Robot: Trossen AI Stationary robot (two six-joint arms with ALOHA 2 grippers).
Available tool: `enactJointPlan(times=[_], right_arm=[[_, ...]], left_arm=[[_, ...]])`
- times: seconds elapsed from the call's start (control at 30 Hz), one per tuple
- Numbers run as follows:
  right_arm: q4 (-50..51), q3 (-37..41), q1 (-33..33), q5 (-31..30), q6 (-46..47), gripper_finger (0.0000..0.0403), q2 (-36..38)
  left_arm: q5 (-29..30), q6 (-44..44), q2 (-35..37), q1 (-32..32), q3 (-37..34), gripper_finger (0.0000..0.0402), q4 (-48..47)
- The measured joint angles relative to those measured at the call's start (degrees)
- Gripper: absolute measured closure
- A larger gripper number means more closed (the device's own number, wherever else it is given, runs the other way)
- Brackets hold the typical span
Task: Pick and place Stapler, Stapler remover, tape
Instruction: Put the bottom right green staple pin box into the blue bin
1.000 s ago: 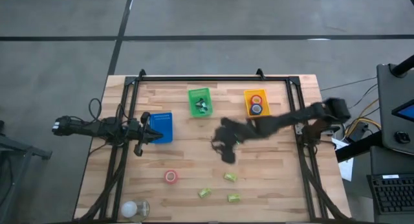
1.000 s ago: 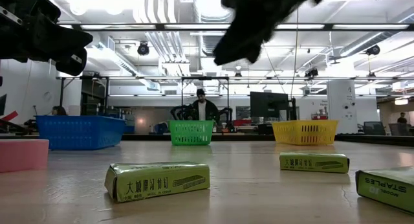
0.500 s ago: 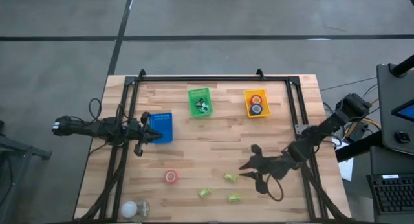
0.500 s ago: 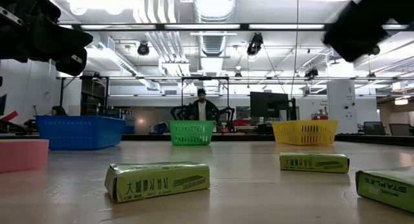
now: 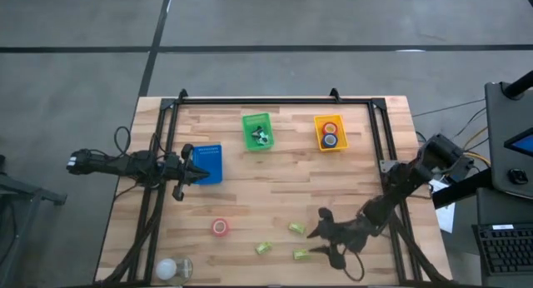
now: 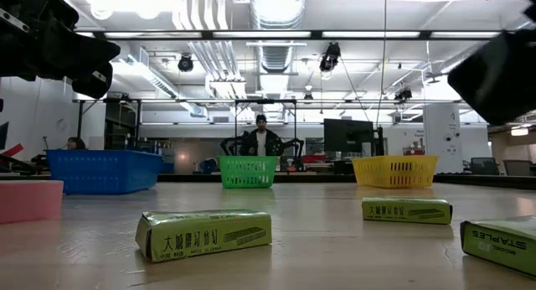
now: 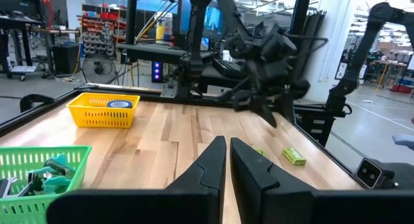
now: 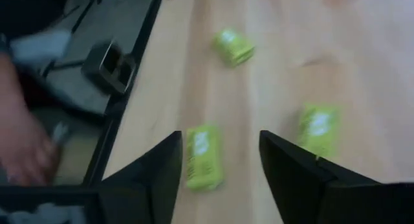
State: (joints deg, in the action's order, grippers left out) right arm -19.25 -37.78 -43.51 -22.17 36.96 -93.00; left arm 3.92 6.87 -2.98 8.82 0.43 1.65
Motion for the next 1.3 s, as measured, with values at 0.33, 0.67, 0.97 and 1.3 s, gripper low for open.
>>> enactJointPlan(times=[0.33,0.67,0.97,1.3], right_arm=[[0.64,-5.04,-1.90,1.68,0.48,0.0146,-9.31],[1.65,-4.30,-1.30,2.70,-0.25,0.0144,-9.52],[0.99,-6.17,-1.39,1.93,-1.49,0.0140,-14.77],[0.89,-9.50,-1.33,1.43,-3.82,0.0161,-18.86]], left_arm=[[0.00,0.00,0.00,0.02,0.00,0.0376,-0.02],[0.00,0.02,-0.02,0.02,0.00,0.0376,0.00],[0.01,0.01,-0.02,0.02,-0.02,0.0376,0.00],[0.00,0.01,-0.02,0.01,-0.02,0.0376,-0.01]])
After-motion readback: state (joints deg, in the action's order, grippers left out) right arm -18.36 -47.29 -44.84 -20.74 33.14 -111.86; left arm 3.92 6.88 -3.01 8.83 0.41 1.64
